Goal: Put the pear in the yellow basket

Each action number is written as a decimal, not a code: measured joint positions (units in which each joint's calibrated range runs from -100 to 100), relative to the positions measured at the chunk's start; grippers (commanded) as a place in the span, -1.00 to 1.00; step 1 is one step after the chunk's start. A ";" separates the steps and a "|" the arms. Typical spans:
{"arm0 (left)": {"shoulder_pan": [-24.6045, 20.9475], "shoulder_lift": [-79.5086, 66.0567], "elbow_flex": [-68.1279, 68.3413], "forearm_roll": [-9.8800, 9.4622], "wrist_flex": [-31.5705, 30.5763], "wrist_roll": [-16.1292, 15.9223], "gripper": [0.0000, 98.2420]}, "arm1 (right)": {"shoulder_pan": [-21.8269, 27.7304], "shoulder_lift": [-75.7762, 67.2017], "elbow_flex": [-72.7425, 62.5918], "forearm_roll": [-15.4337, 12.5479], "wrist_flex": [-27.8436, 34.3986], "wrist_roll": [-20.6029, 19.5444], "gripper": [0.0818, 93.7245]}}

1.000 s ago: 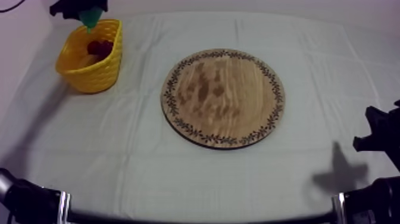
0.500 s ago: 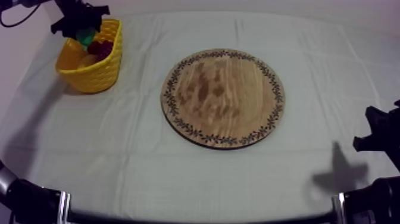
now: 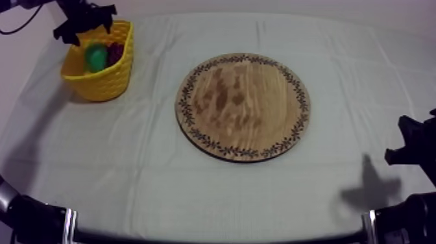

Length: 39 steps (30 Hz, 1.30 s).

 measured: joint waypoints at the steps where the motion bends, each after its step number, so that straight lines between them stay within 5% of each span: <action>1: 0.00 -0.31 -0.07 -0.23 -0.29 0.44 0.91 | 0.00 0.00 0.00 0.00 0.00 0.00 -0.99; 9: -0.07 -1.62 -0.67 -1.27 -1.32 2.43 0.93 | 0.00 0.00 0.00 0.00 0.00 0.00 -0.99; 18: 0.16 -7.34 2.42 -2.38 -1.76 1.78 0.04 | 0.00 0.00 0.00 0.00 0.00 0.00 -0.99; 28: -0.51 -20.84 10.10 -3.85 -6.77 1.54 -0.43 | 0.00 0.00 0.00 0.00 -0.01 0.00 -0.99; 39: -1.80 -41.10 24.71 -3.48 -14.92 1.94 -0.71 | 0.00 0.00 0.00 0.00 -0.01 0.00 -0.99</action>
